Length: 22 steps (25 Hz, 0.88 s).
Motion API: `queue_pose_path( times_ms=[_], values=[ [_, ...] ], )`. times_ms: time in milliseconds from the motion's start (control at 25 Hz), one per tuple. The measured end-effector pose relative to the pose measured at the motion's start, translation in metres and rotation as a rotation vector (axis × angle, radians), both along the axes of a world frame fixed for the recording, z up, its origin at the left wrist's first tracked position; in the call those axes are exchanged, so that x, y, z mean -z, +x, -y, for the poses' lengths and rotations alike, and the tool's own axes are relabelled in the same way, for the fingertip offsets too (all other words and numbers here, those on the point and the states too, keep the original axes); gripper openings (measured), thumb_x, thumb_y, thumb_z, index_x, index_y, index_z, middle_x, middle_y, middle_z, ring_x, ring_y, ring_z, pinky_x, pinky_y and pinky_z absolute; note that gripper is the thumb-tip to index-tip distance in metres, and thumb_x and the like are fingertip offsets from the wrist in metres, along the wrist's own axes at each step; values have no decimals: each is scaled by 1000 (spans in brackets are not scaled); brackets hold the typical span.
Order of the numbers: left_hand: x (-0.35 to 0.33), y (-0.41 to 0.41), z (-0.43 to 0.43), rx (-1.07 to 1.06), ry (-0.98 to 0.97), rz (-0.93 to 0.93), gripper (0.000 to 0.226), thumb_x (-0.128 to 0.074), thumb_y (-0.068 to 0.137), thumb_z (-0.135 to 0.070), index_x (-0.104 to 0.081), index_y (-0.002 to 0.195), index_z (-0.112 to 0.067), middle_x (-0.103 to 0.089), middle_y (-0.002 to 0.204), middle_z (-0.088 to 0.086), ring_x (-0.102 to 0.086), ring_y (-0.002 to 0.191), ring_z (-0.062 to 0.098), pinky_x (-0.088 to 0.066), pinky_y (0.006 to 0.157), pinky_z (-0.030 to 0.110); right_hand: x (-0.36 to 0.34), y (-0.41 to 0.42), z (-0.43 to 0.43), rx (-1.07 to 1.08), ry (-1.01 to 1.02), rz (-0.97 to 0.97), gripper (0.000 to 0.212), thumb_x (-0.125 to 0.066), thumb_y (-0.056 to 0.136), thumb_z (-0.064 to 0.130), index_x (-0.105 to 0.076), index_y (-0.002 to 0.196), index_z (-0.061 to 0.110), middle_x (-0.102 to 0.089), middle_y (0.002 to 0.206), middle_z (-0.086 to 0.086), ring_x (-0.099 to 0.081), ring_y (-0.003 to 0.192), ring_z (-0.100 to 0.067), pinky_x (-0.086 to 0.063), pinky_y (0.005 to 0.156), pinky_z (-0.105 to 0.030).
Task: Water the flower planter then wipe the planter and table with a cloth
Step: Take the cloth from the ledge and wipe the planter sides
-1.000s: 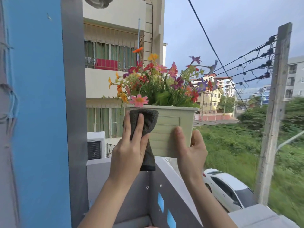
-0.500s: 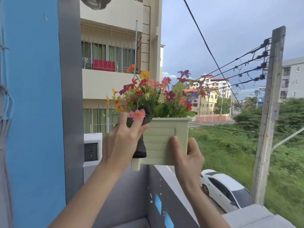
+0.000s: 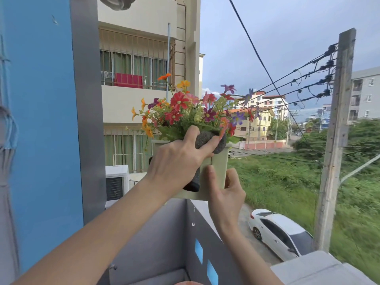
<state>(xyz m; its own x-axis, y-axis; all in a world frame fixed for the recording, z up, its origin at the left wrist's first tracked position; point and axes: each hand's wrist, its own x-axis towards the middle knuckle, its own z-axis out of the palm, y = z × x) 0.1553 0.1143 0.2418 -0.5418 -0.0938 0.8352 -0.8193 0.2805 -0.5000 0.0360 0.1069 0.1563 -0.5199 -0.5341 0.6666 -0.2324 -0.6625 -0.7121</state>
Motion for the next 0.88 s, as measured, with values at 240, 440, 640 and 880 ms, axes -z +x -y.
queue_pose_path(
  times_ms=[240, 440, 640, 880],
  values=[
    [5, 40, 9, -70, -57, -109, 42, -63, 87, -17, -57, 129, -22, -55, 87, 18, -33, 38, 18, -30, 29, 22, -6, -12, -3, -50, -20, 54, 55, -63, 78, 52, -42, 70, 2, -36, 61, -1, -29, 55, -7, -24, 49, -21],
    [48, 36, 14, -37, -93, -149, 40, -46, 96, -32, -48, 135, -24, -42, 100, 12, -44, 44, 21, -36, 31, 27, -18, -22, -3, -32, -58, 33, 53, -64, 79, 50, -46, 71, 1, -39, 60, 3, -32, 56, -7, -27, 52, -24],
    [88, 36, 15, 2, -65, 75, 56, -55, 82, -7, -48, 134, -28, -41, 104, 7, -46, 45, 19, -37, 31, 24, -15, -31, -2, -23, -60, 18, 54, -63, 78, 55, -46, 72, 4, -39, 59, 9, -34, 56, -6, -30, 55, -26],
    [87, 28, 15, 412, 322, -568, 44, -25, 99, -48, -40, 134, -26, -46, 105, 1, -58, 60, 29, -54, 49, 39, -7, -41, 2, -157, -55, 130, 56, -62, 75, 58, -55, 83, 3, -56, 74, -15, -48, 70, -11, -41, 67, -33]
  ],
)
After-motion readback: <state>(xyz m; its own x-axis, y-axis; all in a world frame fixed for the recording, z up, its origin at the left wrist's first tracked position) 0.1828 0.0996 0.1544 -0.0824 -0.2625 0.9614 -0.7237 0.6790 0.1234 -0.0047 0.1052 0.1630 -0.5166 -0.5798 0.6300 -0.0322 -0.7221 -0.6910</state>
